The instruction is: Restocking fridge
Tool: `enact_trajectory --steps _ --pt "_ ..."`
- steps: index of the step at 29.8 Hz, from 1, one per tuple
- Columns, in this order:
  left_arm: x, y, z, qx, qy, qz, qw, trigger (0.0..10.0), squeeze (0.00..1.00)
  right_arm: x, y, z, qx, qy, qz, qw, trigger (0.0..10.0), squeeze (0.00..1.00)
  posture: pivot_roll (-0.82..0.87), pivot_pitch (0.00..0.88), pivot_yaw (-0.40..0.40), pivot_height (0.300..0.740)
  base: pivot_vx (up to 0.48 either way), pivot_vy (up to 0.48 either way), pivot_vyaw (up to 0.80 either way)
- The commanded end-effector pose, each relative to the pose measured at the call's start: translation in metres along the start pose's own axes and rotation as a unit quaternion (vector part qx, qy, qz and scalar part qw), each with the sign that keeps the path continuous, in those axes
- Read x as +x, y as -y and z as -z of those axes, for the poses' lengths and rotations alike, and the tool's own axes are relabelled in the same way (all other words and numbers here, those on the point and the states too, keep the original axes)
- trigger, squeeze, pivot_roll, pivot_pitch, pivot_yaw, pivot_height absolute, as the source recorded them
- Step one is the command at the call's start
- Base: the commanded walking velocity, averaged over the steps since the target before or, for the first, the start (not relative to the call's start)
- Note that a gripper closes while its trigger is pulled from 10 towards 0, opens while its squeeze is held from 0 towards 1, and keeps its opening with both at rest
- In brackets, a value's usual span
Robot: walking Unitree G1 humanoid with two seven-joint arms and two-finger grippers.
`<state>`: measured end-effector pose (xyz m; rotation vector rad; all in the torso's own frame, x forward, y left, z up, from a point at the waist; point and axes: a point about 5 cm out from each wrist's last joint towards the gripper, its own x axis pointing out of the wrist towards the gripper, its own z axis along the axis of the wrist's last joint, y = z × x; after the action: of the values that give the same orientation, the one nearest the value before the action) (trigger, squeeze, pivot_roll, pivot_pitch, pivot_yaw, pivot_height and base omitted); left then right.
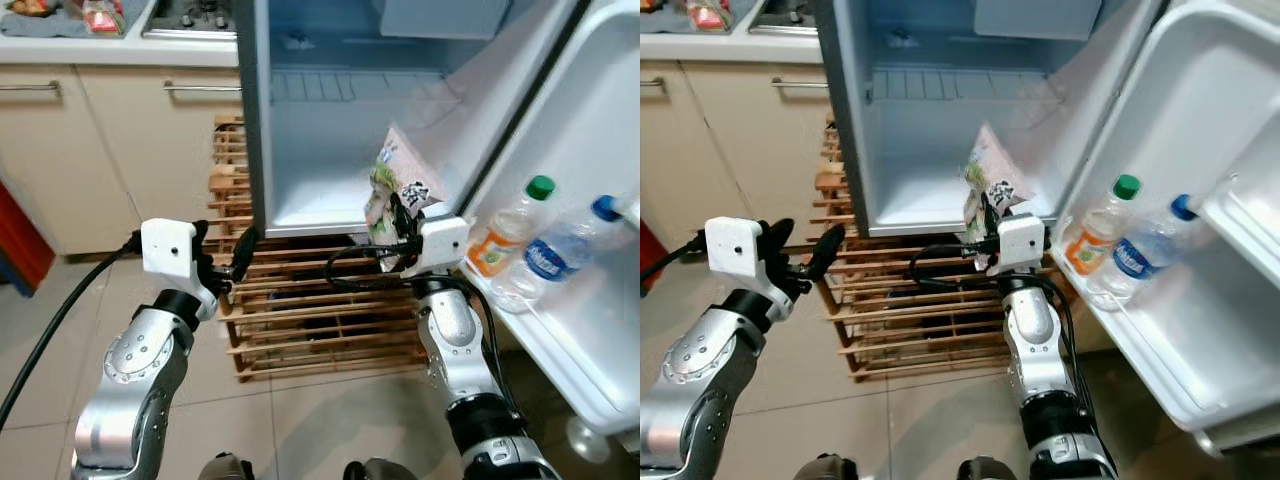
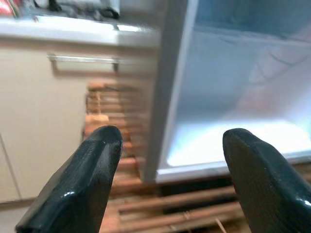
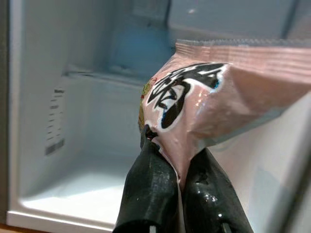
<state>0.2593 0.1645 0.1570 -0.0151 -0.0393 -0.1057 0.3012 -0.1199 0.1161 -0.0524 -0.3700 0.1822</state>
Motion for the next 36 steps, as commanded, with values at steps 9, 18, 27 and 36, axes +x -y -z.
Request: enact_trajectory --steps 9,18,27,36 --pt "0.031 0.01 -0.007 0.066 0.052 -0.024 0.996 10.0 0.0 -0.022 0.029 0.001 -0.022 -0.018 0.047 0.999 0.0 0.0 -0.04 0.0 -0.025 0.74 0.0 0.0 0.0" --pt "0.043 0.02 -0.026 0.068 0.106 -0.005 0.992 10.0 0.0 -0.007 0.018 -0.002 -0.006 -0.023 0.012 1.0 0.0 0.0 -0.04 0.0 -0.023 0.74 0.362 0.0 0.0" --pt "0.038 0.033 -0.049 0.105 0.185 0.035 0.977 10.0 0.0 0.001 0.01 0.003 0.011 -0.038 -0.008 0.999 0.0 0.0 -0.01 0.0 -0.034 0.74 0.48 0.0 0.0" --pt "0.035 0.044 -0.07 0.105 0.237 0.073 0.963 10.0 0.0 0.014 -0.004 0.003 0.037 -0.039 -0.027 0.998 0.0 0.0 0.01 0.0 -0.04 0.74 0.48 0.0 0.0"
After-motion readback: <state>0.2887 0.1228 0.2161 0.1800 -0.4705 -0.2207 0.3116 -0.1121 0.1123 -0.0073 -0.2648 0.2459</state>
